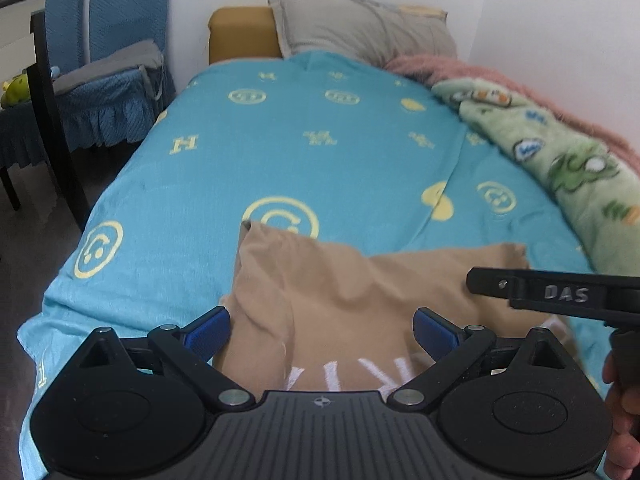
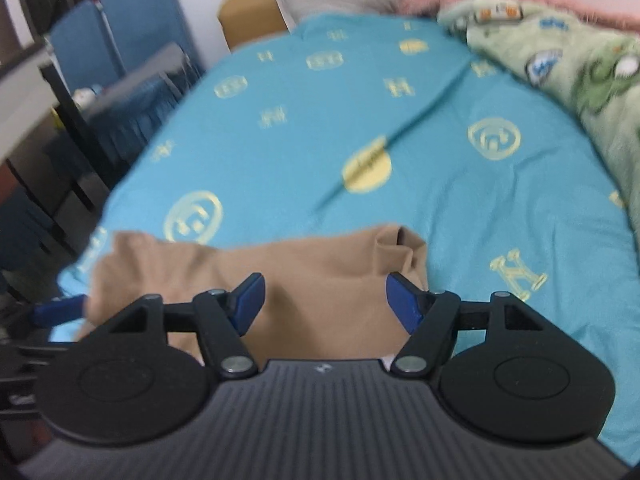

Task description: Fold clothes

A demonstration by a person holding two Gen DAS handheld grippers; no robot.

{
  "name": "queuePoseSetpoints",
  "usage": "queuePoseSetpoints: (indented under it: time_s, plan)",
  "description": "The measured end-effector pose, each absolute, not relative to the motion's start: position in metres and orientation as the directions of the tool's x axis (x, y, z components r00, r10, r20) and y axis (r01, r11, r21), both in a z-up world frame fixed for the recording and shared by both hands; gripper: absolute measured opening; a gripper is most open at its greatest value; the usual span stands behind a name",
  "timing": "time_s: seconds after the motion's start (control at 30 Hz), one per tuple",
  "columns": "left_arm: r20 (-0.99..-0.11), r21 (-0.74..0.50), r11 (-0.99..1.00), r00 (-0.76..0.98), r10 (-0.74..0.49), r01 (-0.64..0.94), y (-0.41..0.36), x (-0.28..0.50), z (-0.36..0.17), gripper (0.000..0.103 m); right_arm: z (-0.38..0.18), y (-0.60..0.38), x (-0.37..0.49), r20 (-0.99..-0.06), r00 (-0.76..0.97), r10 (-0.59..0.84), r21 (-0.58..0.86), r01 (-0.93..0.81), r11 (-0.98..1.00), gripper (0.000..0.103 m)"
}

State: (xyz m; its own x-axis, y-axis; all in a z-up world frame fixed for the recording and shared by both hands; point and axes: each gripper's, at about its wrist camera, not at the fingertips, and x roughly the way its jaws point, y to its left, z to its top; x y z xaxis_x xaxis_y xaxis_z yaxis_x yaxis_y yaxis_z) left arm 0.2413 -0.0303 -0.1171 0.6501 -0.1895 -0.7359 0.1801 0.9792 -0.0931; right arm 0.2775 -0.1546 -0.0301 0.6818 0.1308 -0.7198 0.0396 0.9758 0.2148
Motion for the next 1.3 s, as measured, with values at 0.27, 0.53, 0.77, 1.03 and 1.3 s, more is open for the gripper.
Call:
queuePoseSetpoints:
  time_s: [0.27,0.53,0.77,1.03,1.3]
  plan:
    - [-0.733,-0.087,0.976,0.651,-0.198,0.199,-0.033,0.230,-0.114,0.098,-0.031,-0.154,0.267,-0.724,0.675,0.142,0.233,0.045,0.971,0.069]
    - [-0.739,-0.066,0.974,0.645,-0.193,0.215,-0.040,0.185,-0.104,0.098,-0.013,-0.158,0.220,-0.724,0.677,0.134,0.248,0.074,0.966,0.069]
    - [-0.762,-0.136,0.972,0.606,-0.228,0.194,-0.033,0.175,-0.103,0.098,-0.016,-0.169,0.204,-0.753,0.634,0.176,0.340,0.146,0.929,0.069]
    - [-0.665,-0.495,0.840,0.525,-0.531,0.222,-0.002,0.132,-0.066,0.102,0.010,-0.191,0.176,-0.671,0.705,0.230,0.490,0.188,0.851,0.072]
    - [-0.702,-0.663,0.749,0.348,-0.621,0.000,0.003,0.160,-0.135,0.100,-0.005,-0.200,0.170,-0.642,0.681,0.351,0.665,0.267,0.698,0.090]
